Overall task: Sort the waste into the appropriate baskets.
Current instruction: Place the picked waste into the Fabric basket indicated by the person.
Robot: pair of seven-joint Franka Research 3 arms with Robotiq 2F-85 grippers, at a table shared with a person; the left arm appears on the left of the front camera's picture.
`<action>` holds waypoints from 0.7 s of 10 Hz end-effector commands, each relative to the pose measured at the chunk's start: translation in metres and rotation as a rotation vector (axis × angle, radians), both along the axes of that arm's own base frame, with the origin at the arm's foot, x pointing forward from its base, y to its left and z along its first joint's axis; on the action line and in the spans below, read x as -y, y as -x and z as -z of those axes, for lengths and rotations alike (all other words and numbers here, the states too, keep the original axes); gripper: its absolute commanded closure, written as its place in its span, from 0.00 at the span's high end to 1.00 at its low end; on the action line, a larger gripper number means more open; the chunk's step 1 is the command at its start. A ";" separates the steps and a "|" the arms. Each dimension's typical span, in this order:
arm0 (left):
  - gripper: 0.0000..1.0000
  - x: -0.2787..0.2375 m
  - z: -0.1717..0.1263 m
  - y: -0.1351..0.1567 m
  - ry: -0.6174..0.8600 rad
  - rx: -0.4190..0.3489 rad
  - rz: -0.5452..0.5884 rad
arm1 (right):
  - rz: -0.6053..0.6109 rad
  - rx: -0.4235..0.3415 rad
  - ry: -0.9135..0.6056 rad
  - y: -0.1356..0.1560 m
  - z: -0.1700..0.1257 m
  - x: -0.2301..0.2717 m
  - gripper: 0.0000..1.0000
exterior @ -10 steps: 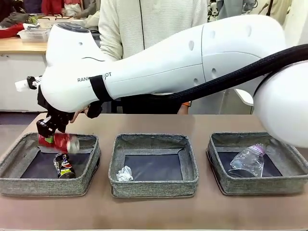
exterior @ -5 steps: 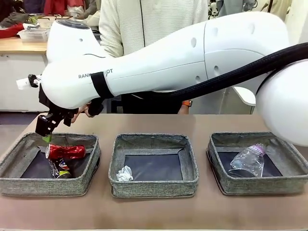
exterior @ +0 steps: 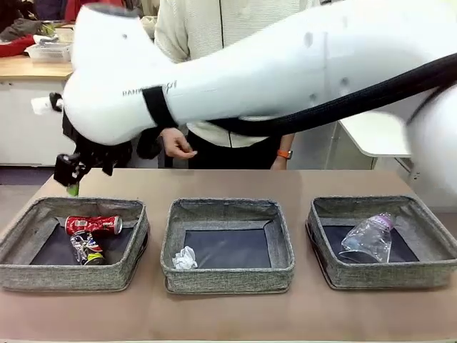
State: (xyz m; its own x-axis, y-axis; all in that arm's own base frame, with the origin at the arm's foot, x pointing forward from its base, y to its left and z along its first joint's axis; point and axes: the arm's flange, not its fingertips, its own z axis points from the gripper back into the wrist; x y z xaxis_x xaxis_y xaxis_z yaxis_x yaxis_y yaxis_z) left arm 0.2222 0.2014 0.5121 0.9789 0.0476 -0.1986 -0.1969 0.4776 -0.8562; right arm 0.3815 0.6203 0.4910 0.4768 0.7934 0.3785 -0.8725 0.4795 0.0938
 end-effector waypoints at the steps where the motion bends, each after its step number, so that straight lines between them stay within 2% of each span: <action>1: 1.00 0.001 -0.001 0.002 0.004 0.004 0.009 | 0.234 -0.020 -0.034 0.063 -0.054 0.069 1.00; 3: 1.00 0.001 -0.001 0.002 0.004 0.004 0.009 | 0.387 0.041 -0.074 0.095 -0.070 0.127 1.00; 4: 1.00 0.001 -0.001 0.002 0.004 0.004 0.009 | 0.469 0.035 -0.081 0.103 -0.070 0.155 1.00; 5: 1.00 0.001 -0.001 0.002 0.004 0.004 0.009 | 0.613 0.014 -0.092 0.112 -0.072 0.153 1.00; 6: 1.00 0.001 -0.001 0.002 0.004 0.004 0.009 | 0.395 0.014 -0.057 0.084 -0.092 0.113 1.00; 7: 1.00 0.001 -0.001 0.002 0.004 0.004 0.009 | 0.395 0.014 -0.057 0.084 -0.092 0.113 1.00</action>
